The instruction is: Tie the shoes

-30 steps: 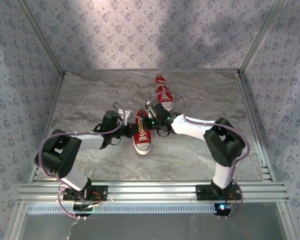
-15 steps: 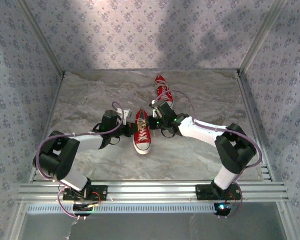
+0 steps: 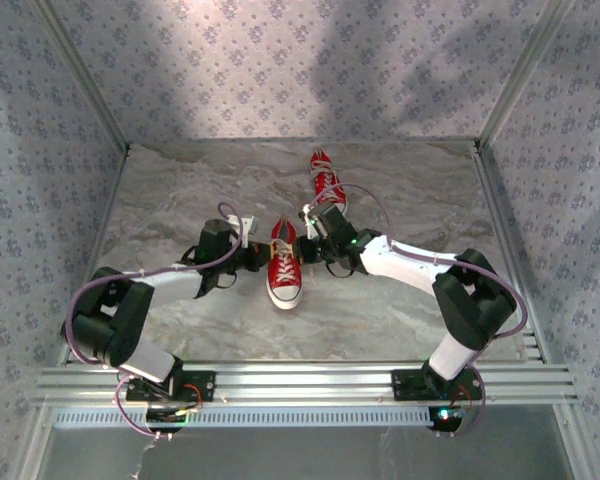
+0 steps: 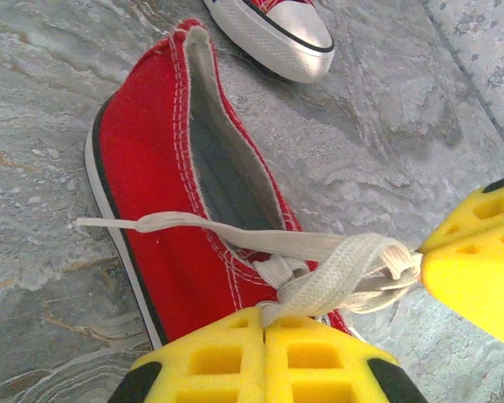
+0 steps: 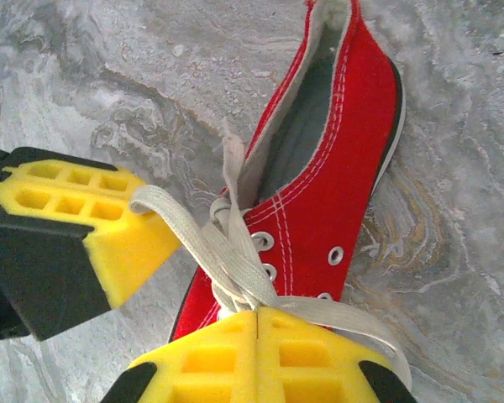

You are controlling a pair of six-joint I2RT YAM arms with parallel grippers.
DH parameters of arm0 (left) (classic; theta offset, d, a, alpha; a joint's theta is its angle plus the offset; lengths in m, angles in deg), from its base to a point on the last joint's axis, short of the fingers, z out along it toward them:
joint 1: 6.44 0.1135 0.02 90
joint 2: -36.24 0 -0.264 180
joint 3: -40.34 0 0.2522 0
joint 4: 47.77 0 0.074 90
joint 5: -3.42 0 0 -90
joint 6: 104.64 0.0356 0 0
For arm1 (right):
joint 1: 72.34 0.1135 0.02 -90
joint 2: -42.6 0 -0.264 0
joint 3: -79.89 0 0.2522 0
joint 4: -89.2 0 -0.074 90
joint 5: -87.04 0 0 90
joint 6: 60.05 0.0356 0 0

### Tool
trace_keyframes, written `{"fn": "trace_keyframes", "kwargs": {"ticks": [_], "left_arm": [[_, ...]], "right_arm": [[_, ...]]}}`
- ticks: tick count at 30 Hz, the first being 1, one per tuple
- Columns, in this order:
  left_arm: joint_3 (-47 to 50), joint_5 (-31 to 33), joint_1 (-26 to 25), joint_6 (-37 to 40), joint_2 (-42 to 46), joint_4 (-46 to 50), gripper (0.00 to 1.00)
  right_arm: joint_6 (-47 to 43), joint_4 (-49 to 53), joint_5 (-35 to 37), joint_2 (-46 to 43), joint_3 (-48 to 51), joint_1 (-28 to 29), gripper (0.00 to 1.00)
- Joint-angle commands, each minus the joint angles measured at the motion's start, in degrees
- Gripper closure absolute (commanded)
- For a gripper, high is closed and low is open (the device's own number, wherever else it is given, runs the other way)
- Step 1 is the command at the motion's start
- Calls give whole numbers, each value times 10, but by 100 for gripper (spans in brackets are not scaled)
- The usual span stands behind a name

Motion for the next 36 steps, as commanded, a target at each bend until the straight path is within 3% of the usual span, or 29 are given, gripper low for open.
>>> {"fn": "trace_keyframes", "kwargs": {"ticks": [1,11,19,25,36], "left_arm": [[-1,16,9,1,12,14,100],[4,21,17,-6,13,16,100],[5,-19,15,-8,2,-15,100],[6,-23,11,-9,-2,-22,100],[4,-28,-2,-5,-7,-24,100]], "right_arm": [[-21,13,-12,-14,11,-4,100],[-55,9,-37,-10,28,-4,100],[-15,-11,4,-23,32,2,100],[54,-22,46,-10,-1,8,73],[74,4,33,59,-74,20,62]]}}
